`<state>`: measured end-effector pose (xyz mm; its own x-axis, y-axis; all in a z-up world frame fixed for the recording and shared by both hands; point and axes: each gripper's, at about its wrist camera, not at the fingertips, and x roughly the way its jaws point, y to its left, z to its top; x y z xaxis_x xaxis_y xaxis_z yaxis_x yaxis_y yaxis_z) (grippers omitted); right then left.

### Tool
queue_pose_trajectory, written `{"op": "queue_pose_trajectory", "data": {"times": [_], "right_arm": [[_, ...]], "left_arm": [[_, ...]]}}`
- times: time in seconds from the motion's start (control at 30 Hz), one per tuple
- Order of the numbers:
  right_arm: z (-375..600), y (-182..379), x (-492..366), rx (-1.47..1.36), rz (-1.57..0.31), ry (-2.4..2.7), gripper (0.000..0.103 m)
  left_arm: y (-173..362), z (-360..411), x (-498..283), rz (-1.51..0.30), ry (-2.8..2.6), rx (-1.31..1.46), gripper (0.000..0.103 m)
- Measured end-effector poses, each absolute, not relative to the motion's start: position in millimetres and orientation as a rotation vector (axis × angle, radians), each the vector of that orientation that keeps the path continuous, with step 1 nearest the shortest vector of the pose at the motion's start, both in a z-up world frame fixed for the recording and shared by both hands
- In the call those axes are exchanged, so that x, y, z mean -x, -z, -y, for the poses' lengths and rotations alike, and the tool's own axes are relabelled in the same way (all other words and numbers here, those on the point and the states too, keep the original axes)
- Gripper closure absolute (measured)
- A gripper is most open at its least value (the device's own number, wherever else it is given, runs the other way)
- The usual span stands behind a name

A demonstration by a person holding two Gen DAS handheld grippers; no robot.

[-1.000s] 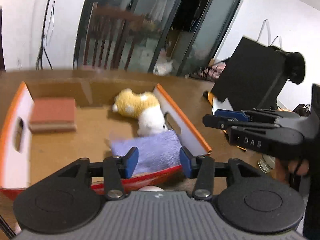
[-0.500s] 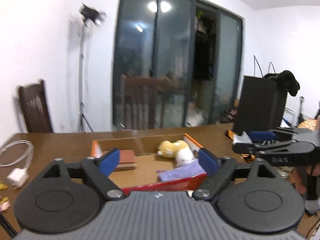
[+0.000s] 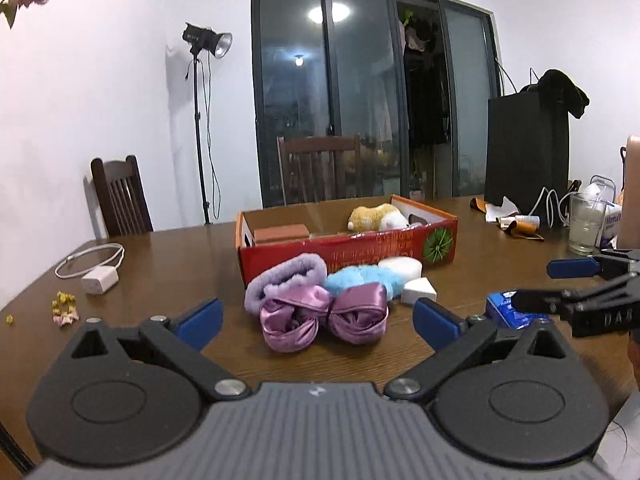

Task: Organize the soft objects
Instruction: 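Move both grippers back toward the pink satin scrunchies, then close the left gripper on a pink satin scrunchie while the right gripper grips beside it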

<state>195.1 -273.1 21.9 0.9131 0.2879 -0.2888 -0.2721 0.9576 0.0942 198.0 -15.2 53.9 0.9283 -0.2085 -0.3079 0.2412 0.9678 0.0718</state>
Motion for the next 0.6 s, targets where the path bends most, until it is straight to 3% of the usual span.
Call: {"op": "queue_pose_trajectory", "data": {"times": [0.23,0.33,0.4,0.47,0.6], "right_arm": [[263.5,-26.1,-202.6,-0.058,-0.294,-0.304,0.015],[253.1,-25.6,-215.9,-0.103,-0.339,-0.341,0.026],[244.0,-24.7,-233.2,-0.151,-0.391,-0.365,0.036],[230.3,-22.6,-252.2,-0.174,-0.441,-0.382,0.044],[203.7,-19.2,-279.2,-0.174,-0.475,-0.411,0.046]], "left_arm": [[-46.0,3.9,-221.5,-0.333,0.217,-0.042,0.0],[-39.0,-7.7,-246.9,-0.364,0.222,0.022,0.002],[-34.4,-17.6,-266.0,-0.412,0.215,0.082,0.015],[-27.9,-31.5,-289.4,-0.479,0.226,0.171,0.038],[-11.7,-48.0,-327.8,-0.573,0.257,0.248,0.043]]}}
